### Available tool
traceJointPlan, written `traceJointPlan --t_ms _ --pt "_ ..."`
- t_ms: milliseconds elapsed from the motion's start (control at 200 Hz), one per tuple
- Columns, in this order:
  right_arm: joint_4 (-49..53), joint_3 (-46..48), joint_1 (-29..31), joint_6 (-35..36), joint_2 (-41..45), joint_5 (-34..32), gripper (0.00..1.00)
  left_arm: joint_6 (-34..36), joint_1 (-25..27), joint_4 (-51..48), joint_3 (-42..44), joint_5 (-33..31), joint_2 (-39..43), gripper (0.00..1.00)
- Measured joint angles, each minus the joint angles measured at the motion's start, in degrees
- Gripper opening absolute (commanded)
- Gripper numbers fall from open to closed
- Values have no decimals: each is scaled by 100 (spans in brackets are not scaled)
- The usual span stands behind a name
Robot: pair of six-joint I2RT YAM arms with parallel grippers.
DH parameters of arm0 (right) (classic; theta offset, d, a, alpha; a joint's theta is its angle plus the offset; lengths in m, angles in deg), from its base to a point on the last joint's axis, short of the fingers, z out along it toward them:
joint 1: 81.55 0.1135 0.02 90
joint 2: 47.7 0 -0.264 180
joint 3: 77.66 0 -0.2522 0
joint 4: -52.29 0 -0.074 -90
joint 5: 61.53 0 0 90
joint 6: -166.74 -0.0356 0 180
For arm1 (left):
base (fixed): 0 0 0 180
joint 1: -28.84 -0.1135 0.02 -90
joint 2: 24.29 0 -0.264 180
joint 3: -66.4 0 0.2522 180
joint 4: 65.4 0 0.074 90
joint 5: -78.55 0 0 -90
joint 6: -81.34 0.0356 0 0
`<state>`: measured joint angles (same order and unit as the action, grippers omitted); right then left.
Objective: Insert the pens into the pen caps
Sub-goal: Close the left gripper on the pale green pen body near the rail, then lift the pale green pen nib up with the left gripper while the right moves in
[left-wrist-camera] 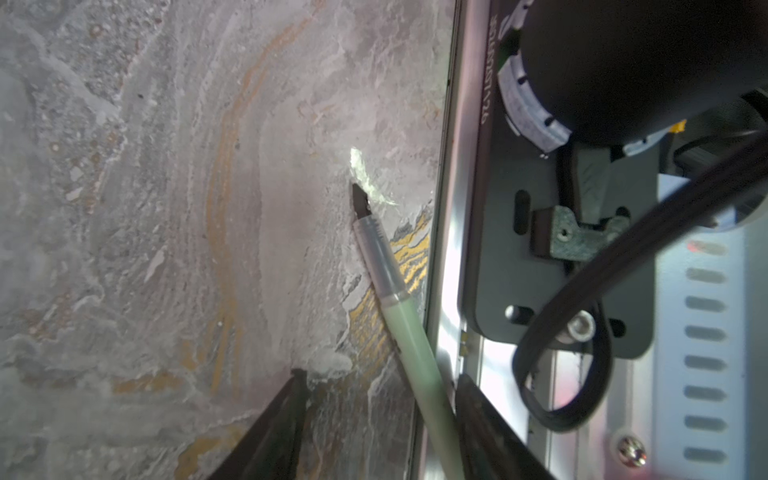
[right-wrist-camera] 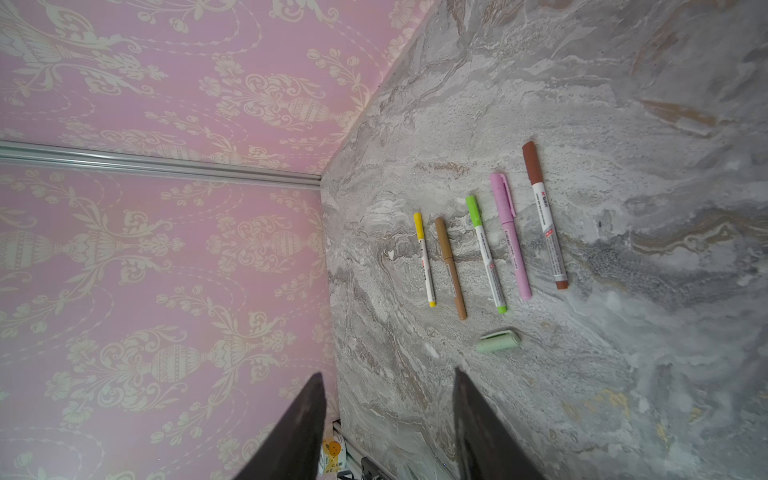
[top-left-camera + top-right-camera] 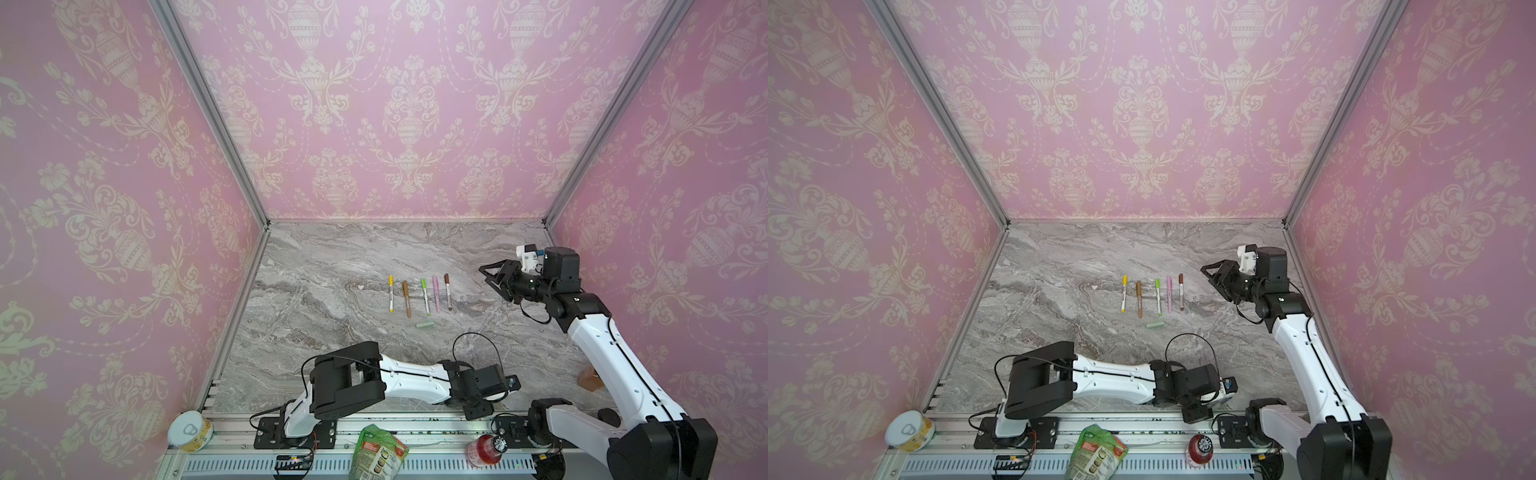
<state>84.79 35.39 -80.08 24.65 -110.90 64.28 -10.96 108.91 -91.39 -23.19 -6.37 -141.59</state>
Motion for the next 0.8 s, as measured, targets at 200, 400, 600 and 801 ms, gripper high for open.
traceJointPlan --t_ms 200,400,600,801 --pt "2 -2 0 2 0 0 51 37 4 -37 -50 -256 -39 43" --pt "4 -2 0 46 0 -4 51 42 0 -33 -48 -507 -50 33" --pt "4 -2 0 109 2 -4 51 39 -83 83 20 -651 -50 24" --pt "7 -2 0 109 2 -9 51 37 -337 363 219 -748 13 16"
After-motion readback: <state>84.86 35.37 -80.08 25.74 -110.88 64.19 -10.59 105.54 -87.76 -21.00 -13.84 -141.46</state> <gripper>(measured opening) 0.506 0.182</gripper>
